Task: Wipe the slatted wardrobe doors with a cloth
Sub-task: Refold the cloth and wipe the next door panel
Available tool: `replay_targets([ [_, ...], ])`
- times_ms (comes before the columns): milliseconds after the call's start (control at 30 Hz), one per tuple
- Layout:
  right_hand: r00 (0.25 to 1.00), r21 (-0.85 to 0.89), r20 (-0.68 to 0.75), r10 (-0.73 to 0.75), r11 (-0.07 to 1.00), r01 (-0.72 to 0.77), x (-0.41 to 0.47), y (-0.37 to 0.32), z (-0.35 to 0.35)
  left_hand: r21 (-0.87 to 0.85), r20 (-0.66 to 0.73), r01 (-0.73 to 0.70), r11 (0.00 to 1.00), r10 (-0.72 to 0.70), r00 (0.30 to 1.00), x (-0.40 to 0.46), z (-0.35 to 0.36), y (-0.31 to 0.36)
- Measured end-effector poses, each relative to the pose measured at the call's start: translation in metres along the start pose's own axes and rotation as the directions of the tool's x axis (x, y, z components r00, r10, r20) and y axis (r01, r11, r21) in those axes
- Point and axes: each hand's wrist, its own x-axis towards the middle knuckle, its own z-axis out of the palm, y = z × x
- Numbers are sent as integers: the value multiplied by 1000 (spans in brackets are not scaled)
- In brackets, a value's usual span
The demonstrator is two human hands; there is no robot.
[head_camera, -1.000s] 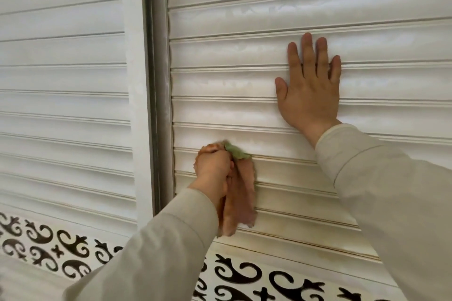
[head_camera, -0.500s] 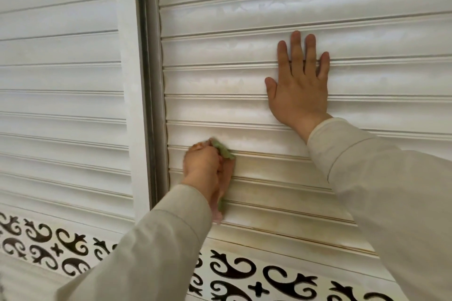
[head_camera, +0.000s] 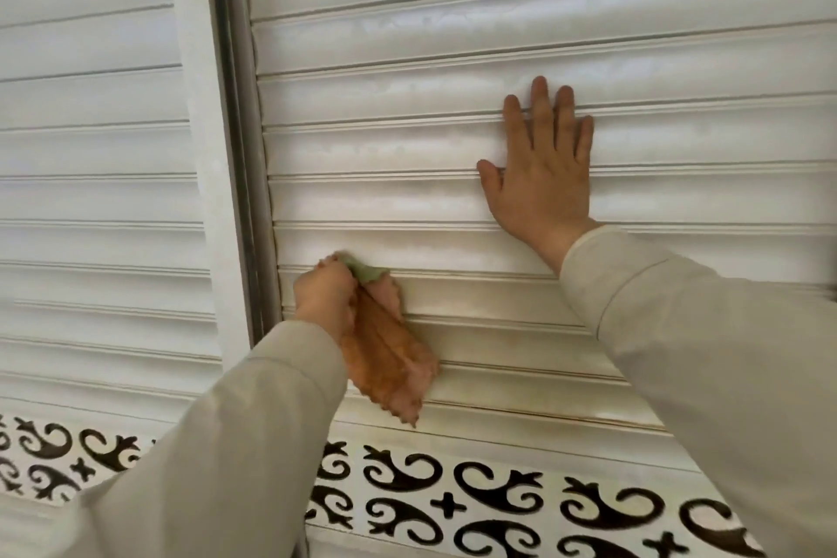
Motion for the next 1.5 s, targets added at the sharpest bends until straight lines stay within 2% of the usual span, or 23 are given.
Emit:
replay_targets([
  [100,1000,-32,14,-25,999,25,-7,15,0,-50,-71,30,998,-34,997,15,-24,17],
  [167,999,-67,27,-46,997,48,-8,15,6,-98,-42,141,985,-145,988,21,-33,22],
  [200,999,-86,30,-38,995,40,-7,12,9,-117,-1,149,982,-150,989,26,-36,21],
  [267,999,-118,35,-3,993,7,-6,9,12,-54,48,77,996,-74,996,27,-34,15],
  [400,999,-131,28,27,991,-23,-4,2,19,-21,79,22,1000,-20,997,13,-17,8],
  [467,998,-137,24,54,989,-50,-3,-6,20,57,116,-15,998,8,993,-6,1,-3],
  [567,996,-133,52,72,989,-64,-3,-13,21,80,220,35,996,-52,974,-49,31,-31],
  [667,993,-117,99,68,992,-56,-1,-15,17,160,337,-12,987,-43,941,-72,56,-52],
  [767,994,-82,112,17,997,-8,-5,-8,8,230,363,-32,973,-56,930,-74,59,-56],
  [833,996,-58,72,-54,997,59,-9,10,1,241,345,-41,970,-46,937,-69,49,-53],
  [967,981,-112,76,-177,976,185,-10,38,-1,317,284,-155,936,62,957,-48,28,-40],
  [1033,977,-142,116,-177,971,193,-10,35,2,427,275,-274,862,165,947,-45,24,-37],
  [1167,978,-182,147,-151,967,176,-7,33,6,532,363,-486,693,332,871,-53,44,-30],
  [1200,976,-187,152,-153,966,180,-7,34,7,579,395,-534,616,360,845,-56,55,-30],
  [1300,976,-187,153,-154,965,182,-7,34,9,680,567,-671,295,368,737,-77,92,-28],
  [1367,975,-187,162,-150,966,179,-7,33,8,655,660,-736,169,347,667,-93,110,-32],
  [1433,973,-182,179,-146,967,178,-6,34,6,644,688,-757,112,348,637,-96,110,-38],
  [1500,970,-166,192,-146,970,179,-6,34,4,654,674,-750,100,373,638,-87,98,-41],
])
